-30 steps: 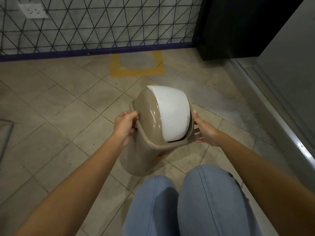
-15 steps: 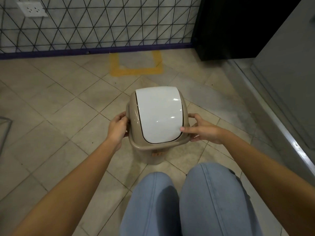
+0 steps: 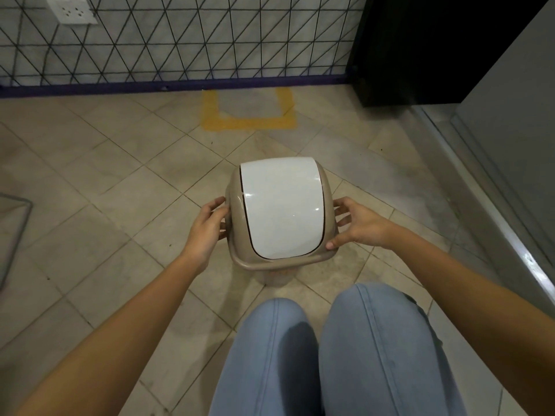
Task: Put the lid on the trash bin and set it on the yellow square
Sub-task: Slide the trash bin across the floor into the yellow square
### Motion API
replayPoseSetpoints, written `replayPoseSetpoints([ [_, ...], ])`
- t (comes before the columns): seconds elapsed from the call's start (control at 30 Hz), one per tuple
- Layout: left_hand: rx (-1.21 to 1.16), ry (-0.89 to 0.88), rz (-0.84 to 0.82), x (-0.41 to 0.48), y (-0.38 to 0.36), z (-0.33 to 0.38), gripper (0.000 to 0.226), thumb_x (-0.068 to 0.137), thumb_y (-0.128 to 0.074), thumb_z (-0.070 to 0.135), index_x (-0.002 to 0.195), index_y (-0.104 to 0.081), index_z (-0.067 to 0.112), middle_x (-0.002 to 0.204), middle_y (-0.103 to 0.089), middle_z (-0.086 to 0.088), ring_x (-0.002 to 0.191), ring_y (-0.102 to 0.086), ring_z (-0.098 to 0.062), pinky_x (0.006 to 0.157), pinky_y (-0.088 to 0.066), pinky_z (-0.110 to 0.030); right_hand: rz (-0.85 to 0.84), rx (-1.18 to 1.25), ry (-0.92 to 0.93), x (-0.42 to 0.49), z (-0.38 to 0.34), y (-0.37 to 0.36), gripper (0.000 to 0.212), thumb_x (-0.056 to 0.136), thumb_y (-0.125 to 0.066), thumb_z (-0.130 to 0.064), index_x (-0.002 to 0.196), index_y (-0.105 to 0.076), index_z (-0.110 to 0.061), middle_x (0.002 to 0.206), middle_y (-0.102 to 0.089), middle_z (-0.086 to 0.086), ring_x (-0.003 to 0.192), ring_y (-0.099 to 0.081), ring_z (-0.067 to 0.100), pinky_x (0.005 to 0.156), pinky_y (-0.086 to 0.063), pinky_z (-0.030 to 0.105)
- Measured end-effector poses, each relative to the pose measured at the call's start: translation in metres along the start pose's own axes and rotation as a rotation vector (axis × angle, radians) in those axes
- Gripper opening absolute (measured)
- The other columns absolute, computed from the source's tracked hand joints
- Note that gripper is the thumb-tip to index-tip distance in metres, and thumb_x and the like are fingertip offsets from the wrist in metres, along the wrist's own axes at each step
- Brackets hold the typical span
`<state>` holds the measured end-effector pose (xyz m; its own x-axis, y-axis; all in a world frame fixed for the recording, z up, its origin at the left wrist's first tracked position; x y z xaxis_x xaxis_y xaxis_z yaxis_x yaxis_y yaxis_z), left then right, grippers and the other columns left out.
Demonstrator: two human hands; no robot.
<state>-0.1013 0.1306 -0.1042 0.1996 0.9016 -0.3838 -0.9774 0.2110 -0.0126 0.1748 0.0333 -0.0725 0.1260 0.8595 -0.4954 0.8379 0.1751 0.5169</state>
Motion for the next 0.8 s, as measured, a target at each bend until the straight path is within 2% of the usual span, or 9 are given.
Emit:
replayPoseSetpoints([
  [0.07,-0.009,-0.021,-0.036,-0.004,0.002,0.000,0.049,0.091,-0.055,0.031,0.137,-0.045,0.018,0.121,-0.058,-0.007,0.103,-0.057,-0.019,0.083,-0.047,-0.031,0.047,-0.079,0.038,-0.001,-0.003,0.001,0.107,0.052,-0.089,-0.023,0.140,-0.029,-0.019,0.141,-0.038,0.005,0.120,-0.043,0.022,0.090,-0.043,0.032],
  [0.17,0.094,-0.091,-0.110,-0.014,0.002,0.004,0.071,0.077,-0.066,0.039,0.141,-0.041,0.018,0.138,-0.049,-0.004,0.121,-0.053,-0.019,0.097,-0.045,-0.032,0.106,-0.219,0.145,-0.005,-0.013,-0.003,0.119,0.049,-0.090,-0.029,0.144,-0.020,-0.018,0.145,-0.031,0.006,0.133,-0.032,0.021,0.103,-0.030,0.029],
  [0.27,0.323,-0.171,-0.177,-0.026,-0.007,0.008,0.098,0.062,-0.083,0.045,0.144,-0.036,0.019,0.136,-0.036,0.005,0.120,-0.048,-0.016,0.093,-0.044,-0.025,0.122,-0.269,0.183,-0.007,-0.018,-0.005,0.121,0.048,-0.090,-0.030,0.145,-0.018,-0.018,0.143,-0.033,0.006,0.134,-0.030,0.021,0.104,-0.025,0.026],
  [0.37,0.451,-0.194,-0.215,-0.030,-0.014,0.006,0.117,0.052,-0.089,0.037,0.149,-0.024,0.023,0.132,-0.027,0.011,0.118,-0.041,-0.011,0.097,-0.041,-0.025,0.132,-0.283,0.178,-0.007,-0.017,-0.004,0.120,0.048,-0.090,-0.032,0.145,-0.020,-0.019,0.143,-0.035,0.006,0.133,-0.033,0.020,0.101,-0.025,0.023],
  [0.43,0.492,-0.202,-0.252,-0.031,-0.018,0.002,0.125,0.052,-0.093,0.028,0.151,-0.016,0.025,0.134,-0.027,0.010,0.121,-0.038,-0.010,0.103,-0.039,-0.029,0.142,-0.282,0.179,-0.007,-0.015,-0.004,0.119,0.049,-0.090,-0.032,0.145,-0.021,-0.020,0.143,-0.037,0.005,0.132,-0.034,0.020,0.100,-0.025,0.022],
  [0.5,0.469,-0.230,-0.289,-0.031,-0.022,0.002,0.127,0.051,-0.094,0.023,0.151,-0.016,0.028,0.135,-0.034,0.013,0.125,-0.040,-0.010,0.105,-0.040,-0.032,0.159,-0.278,0.181,-0.007,-0.014,-0.005,0.116,0.049,-0.090,-0.031,0.145,-0.023,-0.021,0.144,-0.038,0.004,0.132,-0.035,0.020,0.099,-0.025,0.023],
  [0.6,0.413,-0.238,-0.283,-0.028,-0.023,0.004,0.124,0.052,-0.093,0.023,0.150,-0.018,0.031,0.132,-0.040,0.025,0.123,-0.044,-0.009,0.098,-0.044,-0.027,0.189,-0.254,0.182,-0.004,-0.013,-0.005,0.111,0.052,-0.088,-0.028,0.144,-0.026,-0.021,0.143,-0.040,0.005,0.131,-0.037,0.021,0.098,-0.027,0.025],
  [0.7,0.389,-0.222,-0.257,-0.022,-0.022,0.005,0.121,0.055,-0.091,0.023,0.151,-0.017,0.032,0.135,-0.039,0.019,0.120,-0.045,-0.009,0.085,-0.044,-0.014,0.200,-0.197,0.179,0.001,-0.014,-0.005,0.108,0.054,-0.088,-0.024,0.143,-0.028,-0.019,0.141,-0.041,0.005,0.130,-0.039,0.021,0.099,-0.029,0.026],
  [0.8,0.395,-0.208,-0.243,-0.017,-0.020,0.007,0.120,0.057,-0.090,0.023,0.151,-0.016,0.031,0.134,-0.038,0.018,0.118,-0.047,-0.010,0.080,-0.044,-0.011,0.203,-0.185,0.179,0.005,-0.017,-0.005,0.106,0.055,-0.088,-0.022,0.143,-0.029,-0.016,0.141,-0.041,0.007,0.129,-0.039,0.021,0.100,-0.031,0.027],
])
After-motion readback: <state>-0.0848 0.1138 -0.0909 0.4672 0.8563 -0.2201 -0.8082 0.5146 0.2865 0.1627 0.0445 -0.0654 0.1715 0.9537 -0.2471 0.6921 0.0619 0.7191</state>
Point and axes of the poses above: each hand's wrist, its own x-axis towards the middle knuckle, its own y-axis out of the back of the hand, z = x × y, the point moved 9 cm from there along x, towards the middle knuckle
